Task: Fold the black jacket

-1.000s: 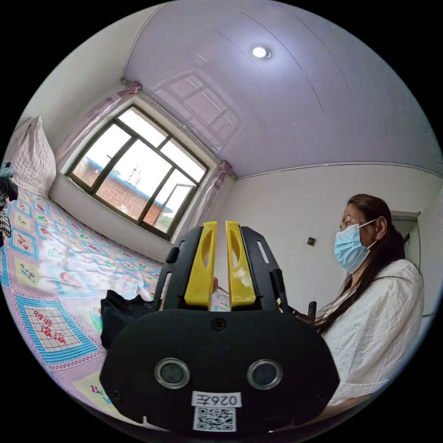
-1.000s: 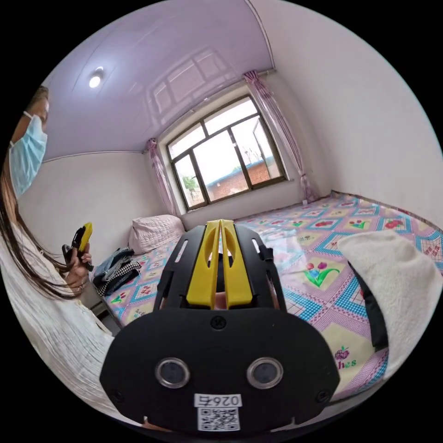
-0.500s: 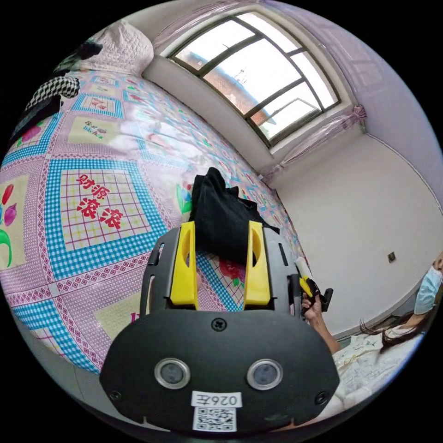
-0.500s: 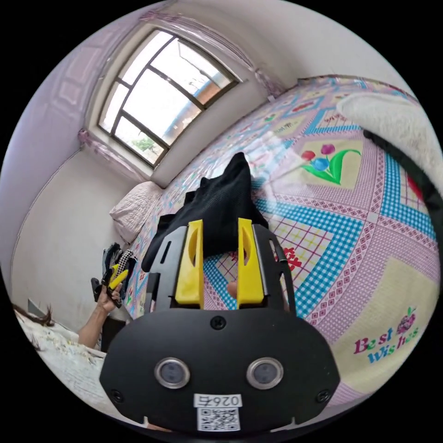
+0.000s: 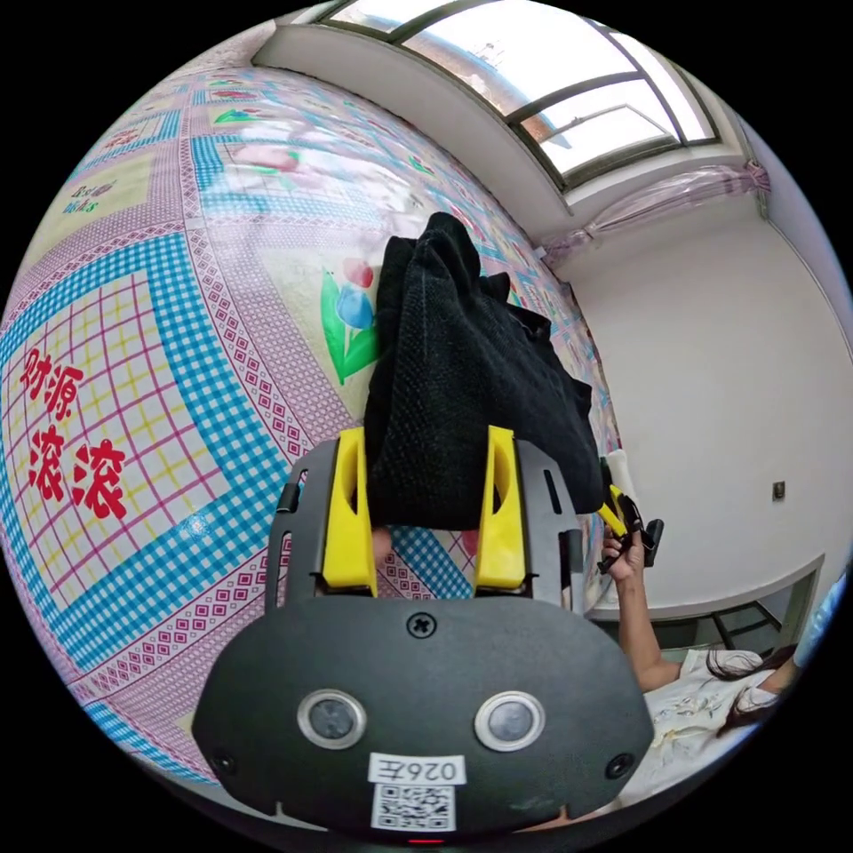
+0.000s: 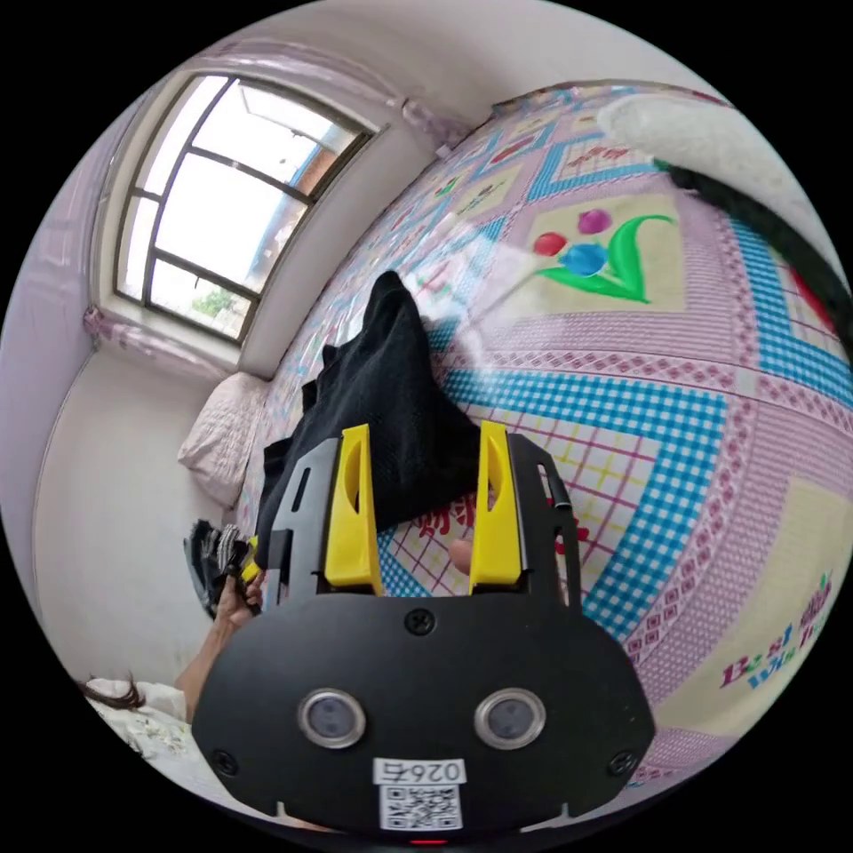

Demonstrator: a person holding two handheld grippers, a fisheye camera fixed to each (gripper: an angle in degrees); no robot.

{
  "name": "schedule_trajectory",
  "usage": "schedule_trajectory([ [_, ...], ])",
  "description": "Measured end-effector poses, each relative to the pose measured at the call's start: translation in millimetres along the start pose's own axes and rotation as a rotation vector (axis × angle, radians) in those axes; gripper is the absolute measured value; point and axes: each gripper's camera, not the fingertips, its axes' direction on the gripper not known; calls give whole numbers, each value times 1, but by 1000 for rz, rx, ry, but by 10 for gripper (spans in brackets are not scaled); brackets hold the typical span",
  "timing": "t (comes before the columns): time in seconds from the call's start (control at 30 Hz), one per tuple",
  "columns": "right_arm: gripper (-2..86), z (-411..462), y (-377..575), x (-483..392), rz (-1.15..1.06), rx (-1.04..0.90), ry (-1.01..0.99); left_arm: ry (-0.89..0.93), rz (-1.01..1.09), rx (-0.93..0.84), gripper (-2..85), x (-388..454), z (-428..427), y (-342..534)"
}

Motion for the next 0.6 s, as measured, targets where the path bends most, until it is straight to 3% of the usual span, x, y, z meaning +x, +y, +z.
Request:
schedule_trajectory([
  [0.07,150,-13,3,5,31,85,83,34,-22,2,170,-16,-2,-6],
  [0.2,135,4,-9,20,60,38,14,87,-55,25,149,-47,-5,-14],
  [0.4,35,34,-36,10,38,-76,-4,206,-73,-62,64,-82,3,-31],
  [0.6,22,4,-24,3,-17,-122,18,169,-7,-138,58,-98,-12,-12],
])
